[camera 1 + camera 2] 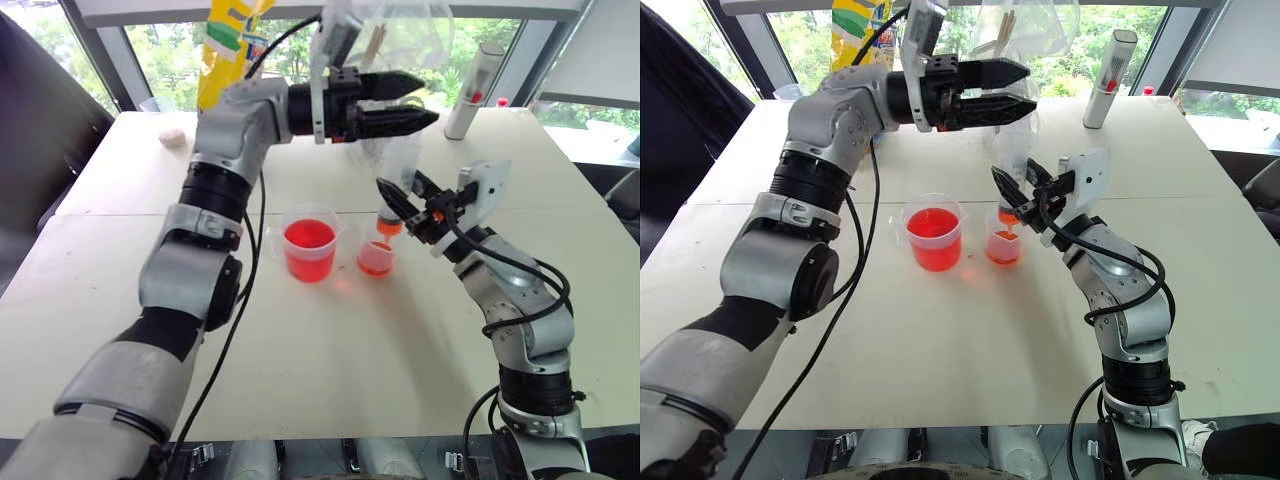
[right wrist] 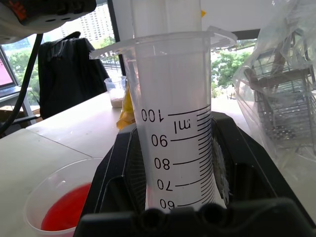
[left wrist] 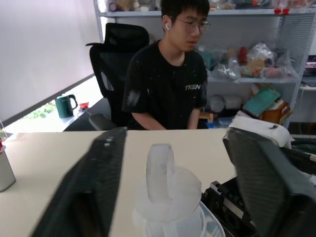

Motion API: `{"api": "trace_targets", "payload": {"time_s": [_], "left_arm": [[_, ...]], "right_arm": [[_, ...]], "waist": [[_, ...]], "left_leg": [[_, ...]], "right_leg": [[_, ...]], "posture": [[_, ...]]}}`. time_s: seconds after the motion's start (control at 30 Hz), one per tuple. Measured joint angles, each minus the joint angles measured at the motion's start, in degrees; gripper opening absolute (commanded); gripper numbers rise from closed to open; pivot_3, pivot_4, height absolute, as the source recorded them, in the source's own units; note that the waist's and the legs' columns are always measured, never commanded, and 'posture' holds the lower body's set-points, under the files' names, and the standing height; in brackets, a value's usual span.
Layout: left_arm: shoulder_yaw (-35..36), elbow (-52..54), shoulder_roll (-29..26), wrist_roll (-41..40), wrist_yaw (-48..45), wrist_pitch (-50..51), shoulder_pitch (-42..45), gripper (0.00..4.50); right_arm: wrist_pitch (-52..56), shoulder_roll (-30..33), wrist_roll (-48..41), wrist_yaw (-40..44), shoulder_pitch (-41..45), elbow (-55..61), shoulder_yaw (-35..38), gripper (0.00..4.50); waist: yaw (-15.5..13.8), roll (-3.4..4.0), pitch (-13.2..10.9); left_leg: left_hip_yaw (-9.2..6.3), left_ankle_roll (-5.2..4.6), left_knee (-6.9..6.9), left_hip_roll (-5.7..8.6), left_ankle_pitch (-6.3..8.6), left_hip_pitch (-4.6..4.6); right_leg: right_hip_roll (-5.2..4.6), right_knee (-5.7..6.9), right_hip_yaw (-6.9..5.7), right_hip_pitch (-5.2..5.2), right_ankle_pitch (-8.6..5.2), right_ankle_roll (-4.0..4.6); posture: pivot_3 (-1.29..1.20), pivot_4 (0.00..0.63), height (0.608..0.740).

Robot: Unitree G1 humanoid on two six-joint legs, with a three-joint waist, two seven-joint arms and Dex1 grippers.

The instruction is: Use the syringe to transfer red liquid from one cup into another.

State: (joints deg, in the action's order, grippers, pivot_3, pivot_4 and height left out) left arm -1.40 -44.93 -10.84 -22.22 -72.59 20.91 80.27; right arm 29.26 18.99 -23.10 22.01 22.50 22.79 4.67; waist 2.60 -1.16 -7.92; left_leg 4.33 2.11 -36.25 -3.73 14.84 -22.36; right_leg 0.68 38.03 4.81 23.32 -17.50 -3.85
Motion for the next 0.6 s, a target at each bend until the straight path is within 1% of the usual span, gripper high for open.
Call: {"api": "trace_targets", "payload": {"time_s": [0.1, 0.13, 0.37, 0.6], "left_arm": [[0.07, -0.10, -0.01, 0.54, -0.07, -0.13, 0.00, 0.37], [0.09, -0.11, -0.02, 0.55, -0.16, -0.12, 0.00, 0.02], [0.02, 0.23, 0.01, 0.90, -0.89, -0.10, -0.11, 0.02], [-0.04, 2.83, 0.30, 1.77, -1.38, -0.39, -2.86, 0.02]], "right_arm": [[-0.11, 0.01, 0.33, 0.12, -0.14, 0.00, -0.06, 1.40], [-0.27, 0.01, 0.37, 0.16, -0.23, 0.00, -0.14, 1.40], [-0.31, 0.06, 0.48, 0.43, -0.23, -0.01, -0.17, 1.40], [0.82, 0.83, 0.32, 1.01, -0.22, -0.01, -0.54, 1.40]], "waist": [[-0.06, 0.00, 0.00], [-0.07, 0.00, 0.00], [-0.05, 0.00, 0.00], [-0.11, 0.00, 0.00]], "left_leg": [[0.00, 0.00, 0.01, 0.00, 0.00, -0.01], [0.00, 0.00, 0.01, 0.00, 0.00, -0.01], [0.00, 0.00, 0.01, 0.00, 0.00, -0.01], [0.00, 0.00, 0.00, -0.01, 0.00, -0.01]], "right_leg": [[0.00, -0.01, 0.00, 0.00, 0.00, 0.00], [0.00, -0.01, 0.00, 0.00, 0.00, 0.00], [0.00, -0.01, 0.00, 0.00, 0.00, 0.00], [0.00, -0.01, 0.00, -0.01, 0.00, 0.00]], "posture": [[0.00, 0.150, 0.739], [0.00, 0.150, 0.739], [0.00, 0.150, 0.739], [0.00, 0.150, 0.739]]}}
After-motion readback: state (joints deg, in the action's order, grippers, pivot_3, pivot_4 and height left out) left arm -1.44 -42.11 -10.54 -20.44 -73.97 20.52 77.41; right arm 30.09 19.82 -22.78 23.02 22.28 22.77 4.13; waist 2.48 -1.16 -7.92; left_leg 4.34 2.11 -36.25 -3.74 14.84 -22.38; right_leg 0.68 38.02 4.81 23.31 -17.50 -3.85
